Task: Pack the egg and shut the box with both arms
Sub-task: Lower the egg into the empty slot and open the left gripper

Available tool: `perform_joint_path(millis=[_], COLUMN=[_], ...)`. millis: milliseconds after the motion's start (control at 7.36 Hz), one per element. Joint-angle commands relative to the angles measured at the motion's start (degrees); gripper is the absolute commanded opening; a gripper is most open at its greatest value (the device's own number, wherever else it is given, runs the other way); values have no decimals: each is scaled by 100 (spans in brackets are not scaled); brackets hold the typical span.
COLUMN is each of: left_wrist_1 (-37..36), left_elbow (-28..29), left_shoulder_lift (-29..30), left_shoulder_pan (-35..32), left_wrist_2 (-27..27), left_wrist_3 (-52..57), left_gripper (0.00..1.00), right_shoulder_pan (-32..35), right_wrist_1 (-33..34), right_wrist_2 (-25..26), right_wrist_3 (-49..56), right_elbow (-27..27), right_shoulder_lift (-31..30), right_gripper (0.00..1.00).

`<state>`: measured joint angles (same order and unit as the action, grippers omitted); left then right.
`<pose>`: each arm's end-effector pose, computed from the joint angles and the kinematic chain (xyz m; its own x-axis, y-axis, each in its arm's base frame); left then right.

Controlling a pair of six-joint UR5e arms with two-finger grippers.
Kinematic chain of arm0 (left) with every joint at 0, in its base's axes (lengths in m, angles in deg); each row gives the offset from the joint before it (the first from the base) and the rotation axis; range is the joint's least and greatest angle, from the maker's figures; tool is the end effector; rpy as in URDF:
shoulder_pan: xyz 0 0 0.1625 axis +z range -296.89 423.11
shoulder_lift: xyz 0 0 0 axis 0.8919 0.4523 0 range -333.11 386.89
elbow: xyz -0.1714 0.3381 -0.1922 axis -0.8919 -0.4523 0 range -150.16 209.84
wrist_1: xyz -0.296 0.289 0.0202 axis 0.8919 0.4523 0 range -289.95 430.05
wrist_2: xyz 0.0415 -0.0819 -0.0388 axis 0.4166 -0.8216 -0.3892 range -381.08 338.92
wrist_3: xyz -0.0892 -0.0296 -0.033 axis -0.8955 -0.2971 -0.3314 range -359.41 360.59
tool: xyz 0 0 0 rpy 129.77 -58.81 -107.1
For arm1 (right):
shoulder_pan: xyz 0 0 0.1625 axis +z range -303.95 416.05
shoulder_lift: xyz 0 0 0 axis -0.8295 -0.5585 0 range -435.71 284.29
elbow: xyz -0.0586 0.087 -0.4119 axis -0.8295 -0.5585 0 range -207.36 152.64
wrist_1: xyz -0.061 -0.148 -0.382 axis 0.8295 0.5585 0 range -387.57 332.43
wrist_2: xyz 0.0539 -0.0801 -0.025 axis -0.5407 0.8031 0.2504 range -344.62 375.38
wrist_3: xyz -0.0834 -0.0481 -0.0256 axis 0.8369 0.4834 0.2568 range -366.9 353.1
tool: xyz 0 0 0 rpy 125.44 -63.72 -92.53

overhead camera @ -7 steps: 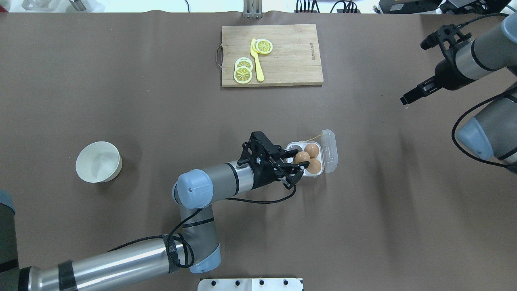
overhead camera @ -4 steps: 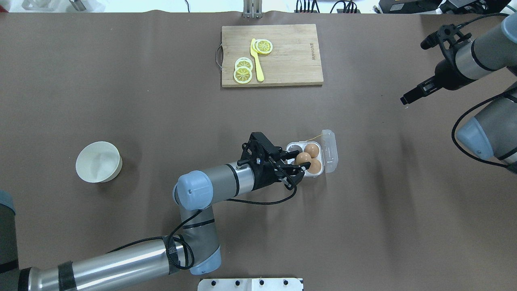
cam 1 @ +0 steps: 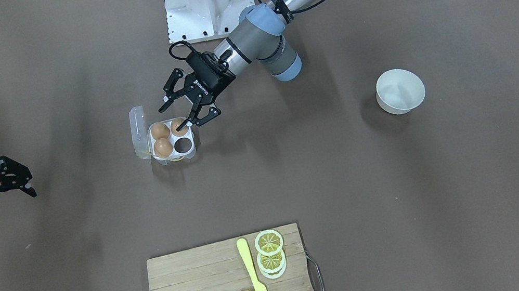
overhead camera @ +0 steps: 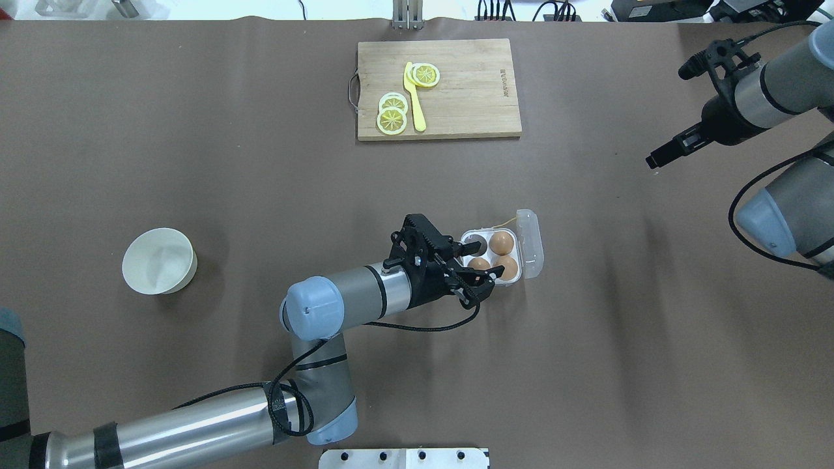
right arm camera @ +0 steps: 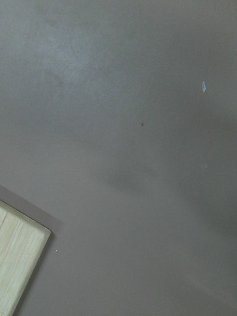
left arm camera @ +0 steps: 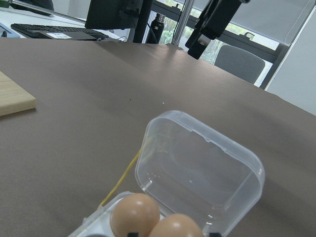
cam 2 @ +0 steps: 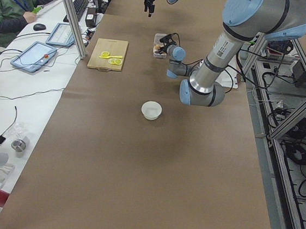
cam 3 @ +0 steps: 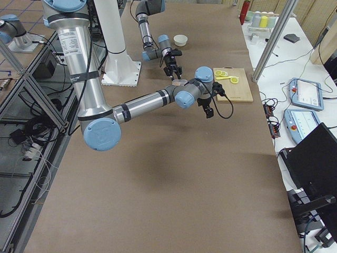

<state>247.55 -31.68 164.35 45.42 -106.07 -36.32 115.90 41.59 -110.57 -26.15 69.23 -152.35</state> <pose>0.6722 -0.3634 0.1985 0.1435 0.7903 -0.5957 0.4458 0.4858 0.7518 -0.2342 -0.5521 0.4382 0.6044 -0.4811 0.6350 0.1917 0.8615 0.4702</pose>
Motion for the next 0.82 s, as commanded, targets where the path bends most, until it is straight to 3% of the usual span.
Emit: perform_joint_path(millis=[0, 680], left_wrist_1=[3, 12], left_elbow=[-9, -334], left_shoulder_lift=[0, 0], left_shoulder_pan=[-7, -94], left_wrist_2=[9, 9], left_wrist_3=[0, -490], left_gripper=[73, 76], right_shoulder_pan=[0, 0], right_wrist_1=[-8, 1], right_wrist_2=[0, 0], right_wrist_3=[0, 0], right_elbow=[0, 0], right_shoulder_lift=[0, 0], right_gripper=[100, 100])
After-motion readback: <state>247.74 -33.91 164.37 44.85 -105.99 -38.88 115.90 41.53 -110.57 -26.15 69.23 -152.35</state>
